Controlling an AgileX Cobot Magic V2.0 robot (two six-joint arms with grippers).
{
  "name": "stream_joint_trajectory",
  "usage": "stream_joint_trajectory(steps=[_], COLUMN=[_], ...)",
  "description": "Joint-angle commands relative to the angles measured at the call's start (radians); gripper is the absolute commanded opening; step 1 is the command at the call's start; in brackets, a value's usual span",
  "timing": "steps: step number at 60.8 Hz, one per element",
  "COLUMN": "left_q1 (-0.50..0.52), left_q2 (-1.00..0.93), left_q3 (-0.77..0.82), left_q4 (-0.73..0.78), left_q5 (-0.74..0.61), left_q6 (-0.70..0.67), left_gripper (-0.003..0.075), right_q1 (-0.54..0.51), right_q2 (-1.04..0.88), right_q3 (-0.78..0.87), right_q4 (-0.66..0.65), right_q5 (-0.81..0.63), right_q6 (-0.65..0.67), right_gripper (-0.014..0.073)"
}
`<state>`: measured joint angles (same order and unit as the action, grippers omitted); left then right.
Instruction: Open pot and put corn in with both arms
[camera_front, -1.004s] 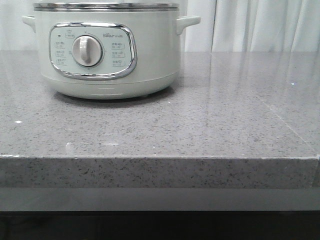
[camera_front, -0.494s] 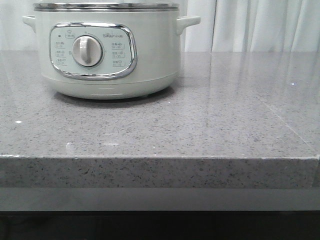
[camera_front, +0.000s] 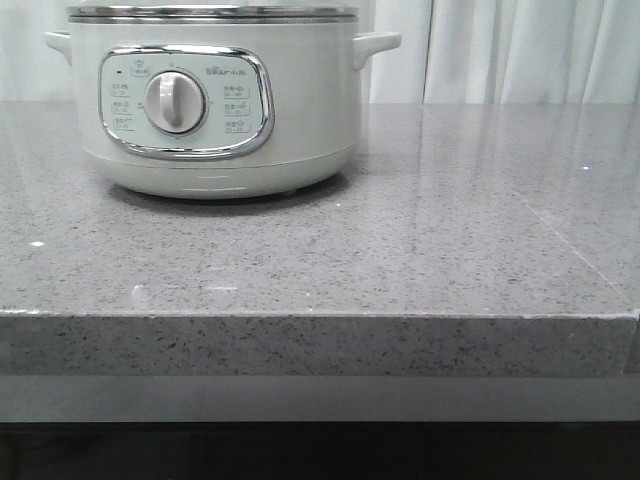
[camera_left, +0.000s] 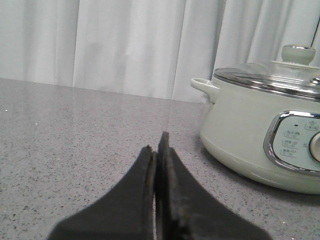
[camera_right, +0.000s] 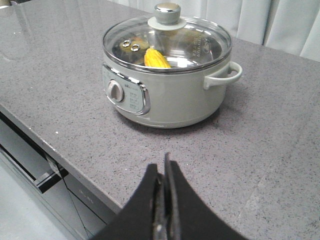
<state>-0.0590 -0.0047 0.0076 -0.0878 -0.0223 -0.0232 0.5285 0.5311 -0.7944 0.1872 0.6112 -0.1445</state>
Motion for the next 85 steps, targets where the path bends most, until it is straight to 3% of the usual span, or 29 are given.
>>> stream_joint_trajectory(steps=[1, 54, 65, 75, 85], left_q1=[-0.003, -0.003, -0.003, -0.003, -0.003], left_q2=[-0.019, -0.019, -0.019, -0.019, -0.019], left_q3=[0.004, 0.004, 0.004, 0.004, 0.004], left_q4=[0.005, 0.005, 0.005, 0.005, 0.005], left_q5=[-0.08, -0.073, -0.073, -0.073, -0.073], left_q6=[-0.01, -0.01, -0.01, -0.01, -0.01], left_gripper=[-0.002, -0.002, -0.002, -0.002, -0.002], right_q1=[-0.006, -0.012, -0.193, -0.356, -0.443], right_q2=[0.001, -0.012, -0.112, -0.283, -0.414], right_q3=[-0.024, -0.009, 0.119, 0.338, 0.535], right_q4=[0.011, 0.006, 0.003, 0.003, 0.003], right_q5=[-0.074, -0.09, -0.199, -0.387, -0.501], right_q6=[-0.001, -0.001, -0.001, -0.001, -0.001], right_gripper=[-0.0068, -0.0068, -0.0068, -0.0068, -0.0068])
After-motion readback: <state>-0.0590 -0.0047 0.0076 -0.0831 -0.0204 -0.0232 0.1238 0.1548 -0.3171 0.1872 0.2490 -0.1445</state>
